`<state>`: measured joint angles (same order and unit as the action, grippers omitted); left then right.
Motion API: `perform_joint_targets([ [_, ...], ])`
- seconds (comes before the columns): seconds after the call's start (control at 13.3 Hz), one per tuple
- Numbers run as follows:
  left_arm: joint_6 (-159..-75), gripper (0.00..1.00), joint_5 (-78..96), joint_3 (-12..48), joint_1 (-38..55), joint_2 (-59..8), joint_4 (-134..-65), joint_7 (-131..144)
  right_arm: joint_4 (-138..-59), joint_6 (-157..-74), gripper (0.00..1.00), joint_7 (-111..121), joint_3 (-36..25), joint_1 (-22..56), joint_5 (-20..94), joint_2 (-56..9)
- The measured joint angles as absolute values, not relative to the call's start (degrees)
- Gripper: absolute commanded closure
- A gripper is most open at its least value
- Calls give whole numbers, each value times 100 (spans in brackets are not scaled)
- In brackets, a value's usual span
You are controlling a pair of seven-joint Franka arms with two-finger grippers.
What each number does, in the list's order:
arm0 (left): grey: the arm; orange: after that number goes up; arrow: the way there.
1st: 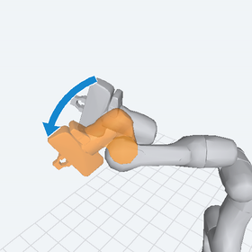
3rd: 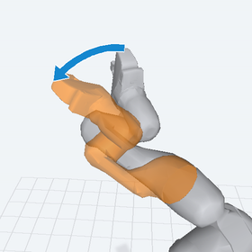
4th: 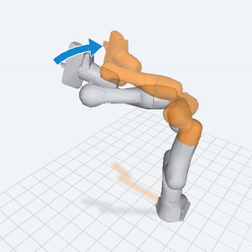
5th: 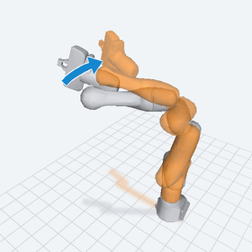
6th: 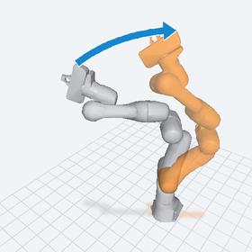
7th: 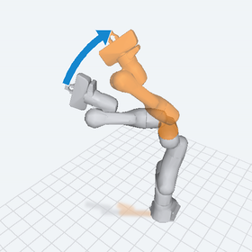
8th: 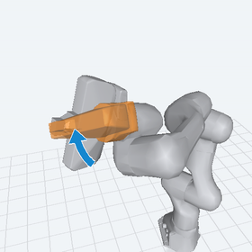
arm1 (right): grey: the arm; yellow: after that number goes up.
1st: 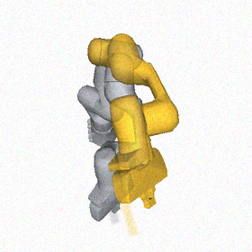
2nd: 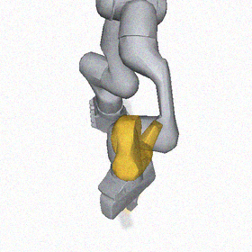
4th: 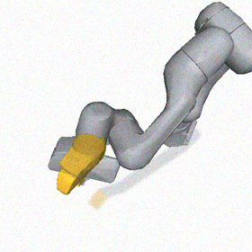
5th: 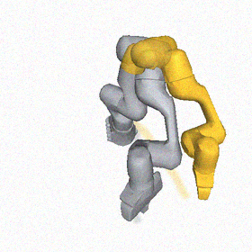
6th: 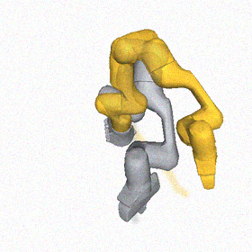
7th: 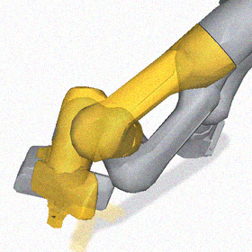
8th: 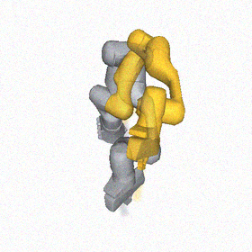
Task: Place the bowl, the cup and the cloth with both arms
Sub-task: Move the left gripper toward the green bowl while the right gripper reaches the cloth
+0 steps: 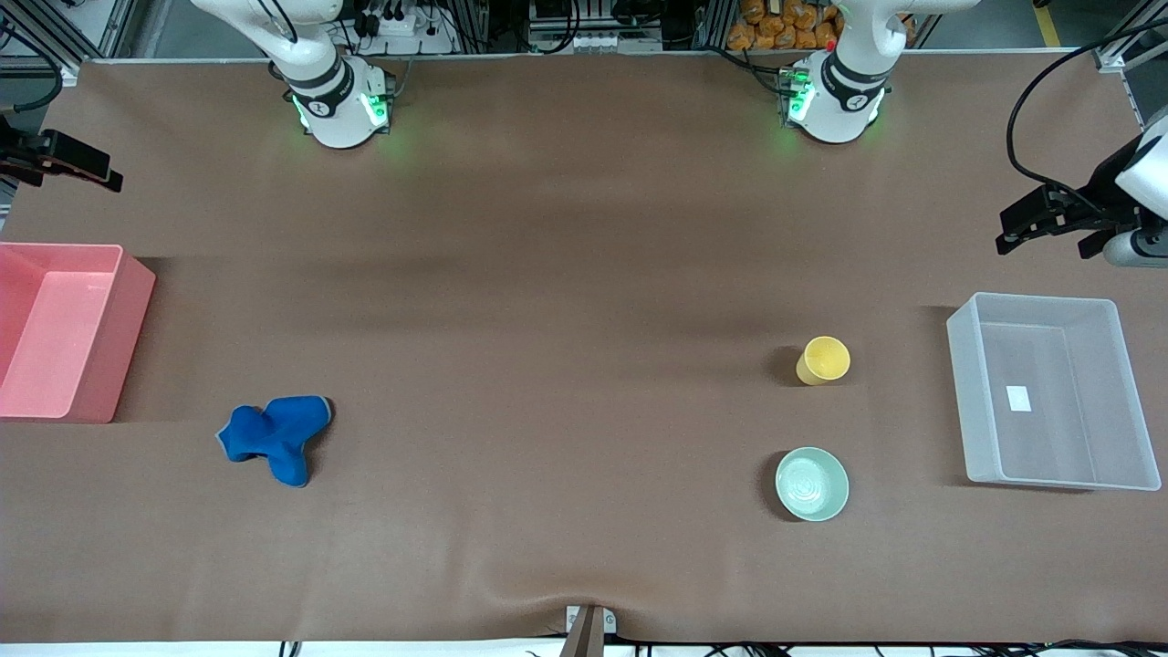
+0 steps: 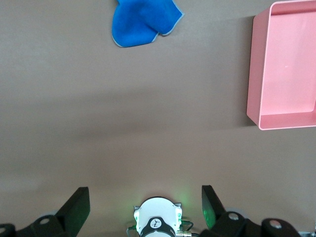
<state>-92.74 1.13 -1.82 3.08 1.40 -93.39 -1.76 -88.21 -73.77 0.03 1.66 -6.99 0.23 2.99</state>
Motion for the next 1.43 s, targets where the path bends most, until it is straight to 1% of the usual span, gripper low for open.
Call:
perform_joint_targets([
  [0.45,-9269,0,111,-182,306,112,-9343,-175,-8831,-7336,0,-4,139,-706,23,298],
  [0.75,-9449,0,146,-181,300,-227,-9498,-164,-8856,-7252,0,-4,115,-752,23,297],
  [0.98,-10096,0,209,-157,298,-336,-10178,-155,-8932,-7251,0,-6,110,-842,21,291],
  [1.28,-10830,0,212,-79,300,-230,-11077,-78,-8973,-7252,0,-5,111,-886,21,262],
  [1.43,-11402,0,214,3,296,-145,-11523,16,-8995,-7256,0,-5,115,-886,21,199],
])
